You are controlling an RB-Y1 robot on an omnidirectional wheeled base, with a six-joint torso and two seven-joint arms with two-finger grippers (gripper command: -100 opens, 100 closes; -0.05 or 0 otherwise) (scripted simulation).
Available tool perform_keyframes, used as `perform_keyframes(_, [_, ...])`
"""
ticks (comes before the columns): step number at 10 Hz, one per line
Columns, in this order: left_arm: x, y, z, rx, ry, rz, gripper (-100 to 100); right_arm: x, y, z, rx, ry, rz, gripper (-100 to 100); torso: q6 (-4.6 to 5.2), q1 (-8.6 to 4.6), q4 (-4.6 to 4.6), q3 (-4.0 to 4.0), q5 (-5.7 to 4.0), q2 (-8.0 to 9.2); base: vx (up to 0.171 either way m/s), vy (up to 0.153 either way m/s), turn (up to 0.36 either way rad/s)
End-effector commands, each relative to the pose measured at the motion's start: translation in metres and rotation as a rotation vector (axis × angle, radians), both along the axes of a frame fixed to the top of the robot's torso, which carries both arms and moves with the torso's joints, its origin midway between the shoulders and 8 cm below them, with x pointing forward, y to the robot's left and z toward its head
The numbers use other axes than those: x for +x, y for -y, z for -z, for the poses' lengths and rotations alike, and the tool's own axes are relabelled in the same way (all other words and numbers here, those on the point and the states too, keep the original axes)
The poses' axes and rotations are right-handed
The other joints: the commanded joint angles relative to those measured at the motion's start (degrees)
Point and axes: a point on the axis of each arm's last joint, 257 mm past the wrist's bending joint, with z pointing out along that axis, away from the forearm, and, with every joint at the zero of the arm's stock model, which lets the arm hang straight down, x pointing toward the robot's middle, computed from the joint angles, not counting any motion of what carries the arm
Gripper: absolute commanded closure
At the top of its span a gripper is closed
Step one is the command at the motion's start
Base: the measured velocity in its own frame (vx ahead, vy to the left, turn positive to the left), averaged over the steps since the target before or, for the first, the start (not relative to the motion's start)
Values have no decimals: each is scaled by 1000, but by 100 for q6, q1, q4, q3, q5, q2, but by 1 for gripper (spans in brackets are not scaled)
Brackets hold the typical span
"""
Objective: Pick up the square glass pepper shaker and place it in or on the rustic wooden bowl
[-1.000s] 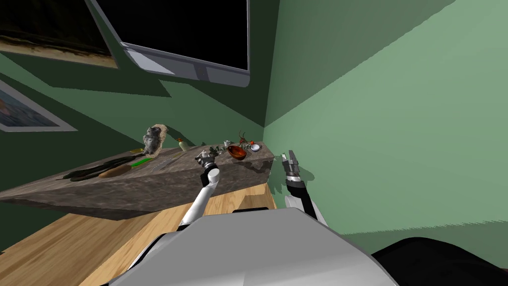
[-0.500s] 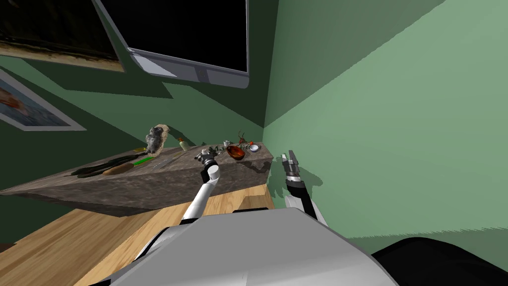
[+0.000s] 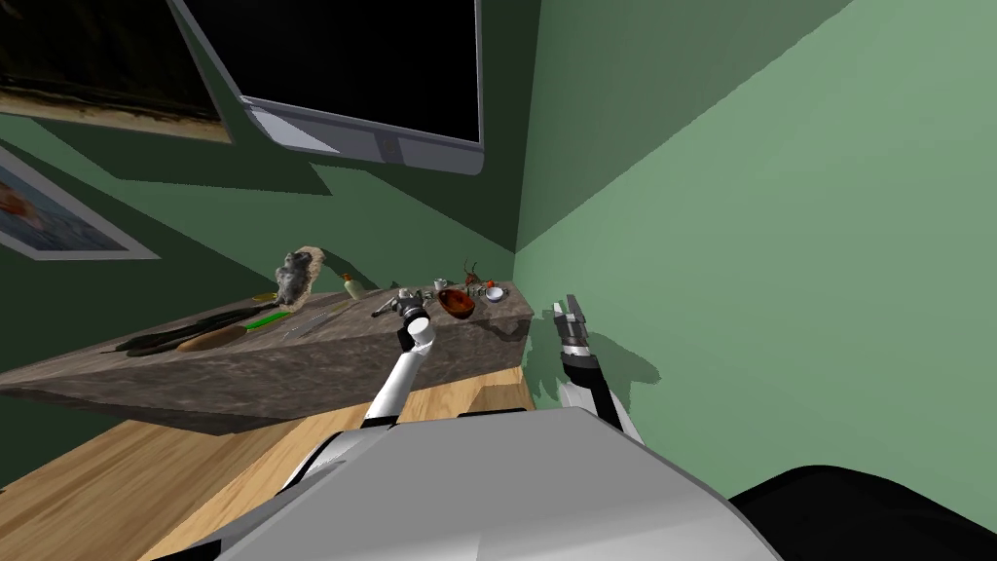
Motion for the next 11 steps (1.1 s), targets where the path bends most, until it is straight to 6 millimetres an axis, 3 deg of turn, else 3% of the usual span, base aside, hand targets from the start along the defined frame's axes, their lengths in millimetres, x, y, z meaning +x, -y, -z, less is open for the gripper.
perform_keyframes(1, [6, 6, -1, -14, -9, 9, 100, 0, 0, 0, 0, 0, 0, 0, 0, 0, 0, 0, 0, 0, 114, -85, -8])
perform_keyframes(6, [24, 37, 8, -92, -33, 55, 100, 0, 0, 0, 0, 0, 0, 0, 5, 9, -2, 0, 5, 4, 110, -71, -16])
perform_keyframes(11, [37, 90, 31, -208, -56, 117, 100, 0, 0, 0, 0, 0, 0, 0, 9, 20, 0, 9, 10, 20, 85, -50, -17])
